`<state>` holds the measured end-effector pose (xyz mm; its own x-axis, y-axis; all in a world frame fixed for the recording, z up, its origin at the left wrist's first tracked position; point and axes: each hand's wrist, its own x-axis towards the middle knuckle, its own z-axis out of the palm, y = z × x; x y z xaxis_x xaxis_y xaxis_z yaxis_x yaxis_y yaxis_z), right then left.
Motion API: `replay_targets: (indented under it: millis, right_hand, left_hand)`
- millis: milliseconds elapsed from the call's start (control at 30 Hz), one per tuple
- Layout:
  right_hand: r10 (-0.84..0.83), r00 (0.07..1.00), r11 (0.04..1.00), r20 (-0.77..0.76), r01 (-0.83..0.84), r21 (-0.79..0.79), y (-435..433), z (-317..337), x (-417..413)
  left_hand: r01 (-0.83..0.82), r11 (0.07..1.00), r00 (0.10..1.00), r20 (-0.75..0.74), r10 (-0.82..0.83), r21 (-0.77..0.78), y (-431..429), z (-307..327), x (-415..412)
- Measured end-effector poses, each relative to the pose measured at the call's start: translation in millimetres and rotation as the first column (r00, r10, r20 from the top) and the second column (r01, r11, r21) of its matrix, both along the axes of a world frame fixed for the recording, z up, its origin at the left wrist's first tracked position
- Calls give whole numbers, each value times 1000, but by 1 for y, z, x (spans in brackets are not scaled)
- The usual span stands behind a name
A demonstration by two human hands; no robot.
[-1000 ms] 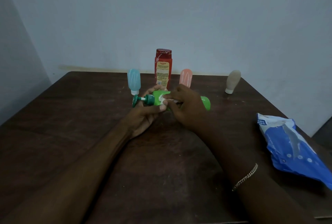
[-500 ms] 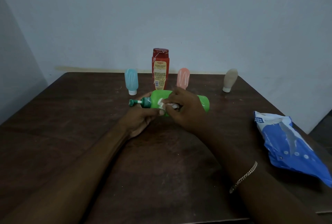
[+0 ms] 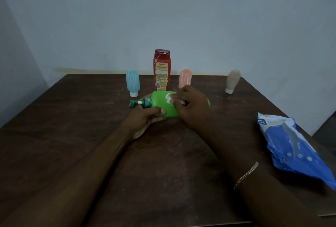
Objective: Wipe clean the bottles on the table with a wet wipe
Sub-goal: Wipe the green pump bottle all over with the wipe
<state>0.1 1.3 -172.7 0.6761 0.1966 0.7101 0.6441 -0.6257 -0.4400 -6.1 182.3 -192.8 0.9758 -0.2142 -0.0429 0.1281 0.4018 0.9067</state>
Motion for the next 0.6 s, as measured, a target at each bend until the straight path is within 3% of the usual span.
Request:
replay_targets:
  millis: [133,267,433,600]
  right_hand:
    - [67,998,995,12,-66,-72,11,-7,-10]
    - [-26,1000,1000,-6,26,17,-12,-8,3]
    - [32,999,998,-12,-33,-52,-9,-7,-3]
    - [-64,996,997,-54,66,36,-24,-6,7]
  left_hand:
    - [-18,1000,1000,-13,18,-18,-1,1,0]
    - [-34,999,999,-10,34,-4,-2,0,3]
    - [-40,999,999,-15,40,-33,0,-2,6]
    - [-39,999,999,-12,39,-23,-3,-2,4]
